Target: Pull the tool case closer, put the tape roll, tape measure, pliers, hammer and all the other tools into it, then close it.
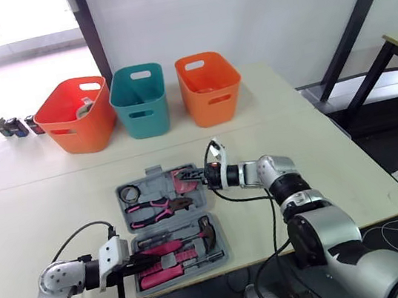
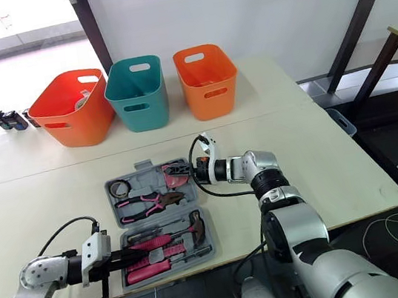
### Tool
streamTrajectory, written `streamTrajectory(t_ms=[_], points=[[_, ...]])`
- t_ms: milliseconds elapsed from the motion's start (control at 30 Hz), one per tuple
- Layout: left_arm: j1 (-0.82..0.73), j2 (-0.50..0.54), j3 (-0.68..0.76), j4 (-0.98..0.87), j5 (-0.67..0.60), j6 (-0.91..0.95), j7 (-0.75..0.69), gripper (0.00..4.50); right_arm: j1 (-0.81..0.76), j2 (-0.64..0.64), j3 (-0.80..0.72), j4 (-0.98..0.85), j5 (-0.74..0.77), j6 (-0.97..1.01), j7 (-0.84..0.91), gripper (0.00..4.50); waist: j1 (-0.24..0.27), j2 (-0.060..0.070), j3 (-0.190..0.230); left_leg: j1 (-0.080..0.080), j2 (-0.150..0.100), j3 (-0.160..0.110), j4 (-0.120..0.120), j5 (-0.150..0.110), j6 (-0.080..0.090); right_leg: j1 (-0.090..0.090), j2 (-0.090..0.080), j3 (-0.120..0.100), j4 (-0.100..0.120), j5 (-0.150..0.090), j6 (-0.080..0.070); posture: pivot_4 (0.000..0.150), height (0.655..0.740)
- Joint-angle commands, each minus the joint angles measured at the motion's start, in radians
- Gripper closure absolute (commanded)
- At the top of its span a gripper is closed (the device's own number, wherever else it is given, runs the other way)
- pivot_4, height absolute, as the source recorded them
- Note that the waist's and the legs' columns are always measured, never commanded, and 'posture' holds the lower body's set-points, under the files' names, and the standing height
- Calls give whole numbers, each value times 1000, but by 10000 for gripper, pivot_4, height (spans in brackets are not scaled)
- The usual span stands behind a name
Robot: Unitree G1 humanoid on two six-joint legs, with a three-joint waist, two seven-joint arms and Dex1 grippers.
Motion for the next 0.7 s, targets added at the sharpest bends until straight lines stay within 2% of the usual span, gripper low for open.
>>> streamTrajectory(t_ms=[33, 267, 333, 433, 700], points=[[7, 13, -16, 40, 48, 40, 21, 45000, 7, -13, 62, -101, -4, 1, 66, 553, 1, 0, 0, 0, 0, 0, 0, 0, 0, 0, 0, 0, 0, 0, 0, 1500, 7400], [28, 45, 41, -163, -60, 180, 12, 45000, 33, -47, 107, -173, -8, 8, 85, 553, 2, -1, 1, -2, 0, 0, 0, 0, 0, -2, 0, 0, 0, 0, 0, 1500, 7400], [44, 57, 65, -235, -101, 241, 19, 45000, 37, -54, 110, -187, -5, 13, 87, 553, 3, -1, 1, -5, 0, 0, 0, 0, 0, -4, 0, 0, 0, -1, 1, 1500, 7400], [68, 77, 102, -319, -147, 317, 30, 45000, 40, -65, 113, -196, -3, 13, 89, 553, 7, -1, 1, -18, 0, 0, 0, 0, 0, -17, 0, 0, 1, 1, 5, 1500, 7400], [108, 90, 229, -411, -257, 453, 70, 45000, 50, -101, 146, -254, 0, 17, 138, 553, 6, -2, 2, -19, 0, -1, -4, 0, 0, -19, 0, 0, 1, 0, 8, 1500, 7400]])
